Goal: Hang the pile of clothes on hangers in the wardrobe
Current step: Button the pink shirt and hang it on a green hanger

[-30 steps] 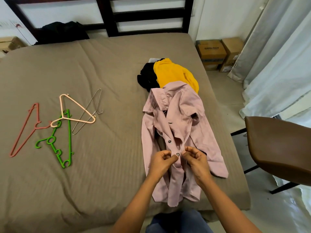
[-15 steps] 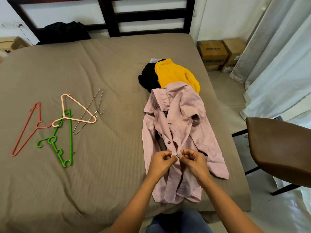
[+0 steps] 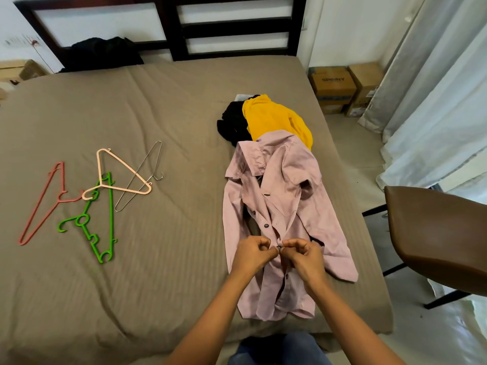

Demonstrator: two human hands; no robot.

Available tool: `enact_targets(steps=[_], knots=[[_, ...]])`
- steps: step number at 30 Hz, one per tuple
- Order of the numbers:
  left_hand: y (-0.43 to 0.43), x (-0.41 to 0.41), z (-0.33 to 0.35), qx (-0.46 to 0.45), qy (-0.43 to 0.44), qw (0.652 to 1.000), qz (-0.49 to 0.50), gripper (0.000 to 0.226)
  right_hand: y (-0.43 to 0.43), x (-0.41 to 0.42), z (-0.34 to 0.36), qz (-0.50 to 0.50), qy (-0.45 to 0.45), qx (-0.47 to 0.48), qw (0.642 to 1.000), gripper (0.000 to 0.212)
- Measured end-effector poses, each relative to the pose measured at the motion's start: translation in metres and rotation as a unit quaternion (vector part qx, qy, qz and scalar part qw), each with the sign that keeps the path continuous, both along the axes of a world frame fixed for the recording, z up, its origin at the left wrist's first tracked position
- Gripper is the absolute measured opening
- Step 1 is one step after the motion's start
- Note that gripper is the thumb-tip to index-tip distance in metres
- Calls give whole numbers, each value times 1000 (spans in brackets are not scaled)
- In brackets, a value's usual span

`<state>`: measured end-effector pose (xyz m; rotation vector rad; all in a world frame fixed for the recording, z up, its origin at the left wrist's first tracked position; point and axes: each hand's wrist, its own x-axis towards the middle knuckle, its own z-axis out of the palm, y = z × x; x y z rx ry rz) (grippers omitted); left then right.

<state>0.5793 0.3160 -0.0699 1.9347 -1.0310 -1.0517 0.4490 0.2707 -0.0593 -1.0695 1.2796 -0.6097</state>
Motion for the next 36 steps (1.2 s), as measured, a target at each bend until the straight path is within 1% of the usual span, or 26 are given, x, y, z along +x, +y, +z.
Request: enact_targets(steps=[3, 7, 10, 13, 16, 19, 21, 23, 27, 30, 32, 34, 36], knots=[[0, -1, 1, 0, -12, 1000, -3, 43, 4, 2, 0, -14, -8, 9, 1000, 12], [2, -3, 2, 2, -5, 1000, -1, 39, 4, 1, -1, 1, -25, 44, 999, 12], [2, -4, 3, 1, -3, 1000, -10, 36, 2, -1, -3, -5, -17, 59, 998, 14], [1, -2, 4, 3, -6, 1000, -19, 37, 2, -3, 1, 10, 1, 28, 1000, 15], [1, -1, 5, 7, -19, 999, -30, 40, 3, -5, 3, 39, 46, -27, 998, 21], [1, 0, 4, 14, -40, 999, -33, 35, 3, -6, 2, 73, 89, -85, 990, 21], [1, -2, 5, 19, -60, 998, -31, 38, 3, -7, 3, 72, 94, -107, 987, 21], [1, -5, 6, 25, -67, 997, -27, 45, 4, -7, 1, 61, 88, -106, 989, 19], [2, -12, 8, 33, -20, 999, 22, 52, 7, -3, -3, 10, 62, -59, 996, 14], [3, -13, 11, 46, 21, 998, 44, 49, 12, 0, -5, -20, 21, -30, 999, 16], [3, -13, 12, 62, 59, 994, 67, 46, 15, 2, -6, -23, 22, -36, 999, 18], [3, -12, 12, 69, 100, 988, 93, 42, 16, 4, -5, -17, 45, -58, 997, 19], [3, -11, 12, 80, 121, 983, 110, 37, 16, 6, -2, -2, 75, -94, 993, 20]])
